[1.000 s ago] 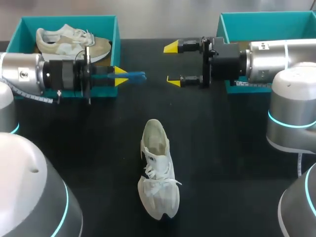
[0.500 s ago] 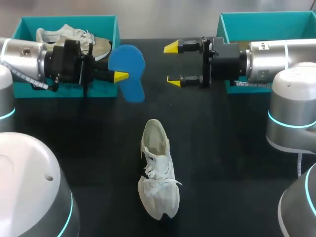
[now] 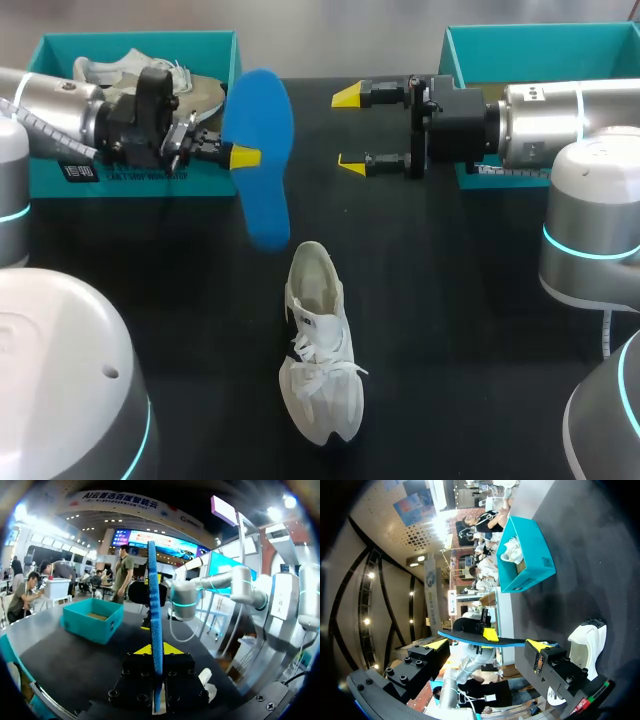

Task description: Take the shoe out of the shoebox, open the shoe tongue, remove and reinsert the insole, then place the shoe into the shoebox

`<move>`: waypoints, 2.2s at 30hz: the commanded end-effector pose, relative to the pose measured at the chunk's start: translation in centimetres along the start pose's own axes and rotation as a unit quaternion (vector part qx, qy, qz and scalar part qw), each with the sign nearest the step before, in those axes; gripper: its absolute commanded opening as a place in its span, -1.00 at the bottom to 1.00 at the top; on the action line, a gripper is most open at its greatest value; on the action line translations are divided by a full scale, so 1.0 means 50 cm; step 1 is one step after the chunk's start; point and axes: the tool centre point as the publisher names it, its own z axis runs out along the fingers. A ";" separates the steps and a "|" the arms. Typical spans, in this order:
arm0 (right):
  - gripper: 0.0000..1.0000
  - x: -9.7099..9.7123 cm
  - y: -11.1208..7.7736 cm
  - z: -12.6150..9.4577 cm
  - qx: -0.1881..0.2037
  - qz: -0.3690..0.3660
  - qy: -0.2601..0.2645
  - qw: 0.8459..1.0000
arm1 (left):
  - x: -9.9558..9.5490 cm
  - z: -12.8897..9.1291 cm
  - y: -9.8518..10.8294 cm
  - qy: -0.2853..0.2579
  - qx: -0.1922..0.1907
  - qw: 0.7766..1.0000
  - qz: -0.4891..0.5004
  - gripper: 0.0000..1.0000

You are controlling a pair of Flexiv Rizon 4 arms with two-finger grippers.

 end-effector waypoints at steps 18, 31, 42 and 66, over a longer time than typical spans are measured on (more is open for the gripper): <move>1.00 0.002 -0.001 0.003 -0.001 0.001 -0.004 1.000 | -0.028 -0.016 0.008 0.057 0.017 0.938 -0.342 -1.00; 1.00 0.002 -0.001 0.003 -0.001 0.001 -0.004 1.000 | -0.050 -0.017 0.022 0.037 0.039 0.854 -0.518 -1.00; 1.00 0.002 -0.001 0.003 -0.001 0.001 -0.004 1.000 | -0.063 0.009 0.040 0.043 0.039 0.828 -0.558 -1.00; 1.00 0.027 0.002 0.007 0.024 -0.015 -0.129 0.991 | -0.080 0.033 0.078 0.062 0.052 0.752 -0.654 -1.00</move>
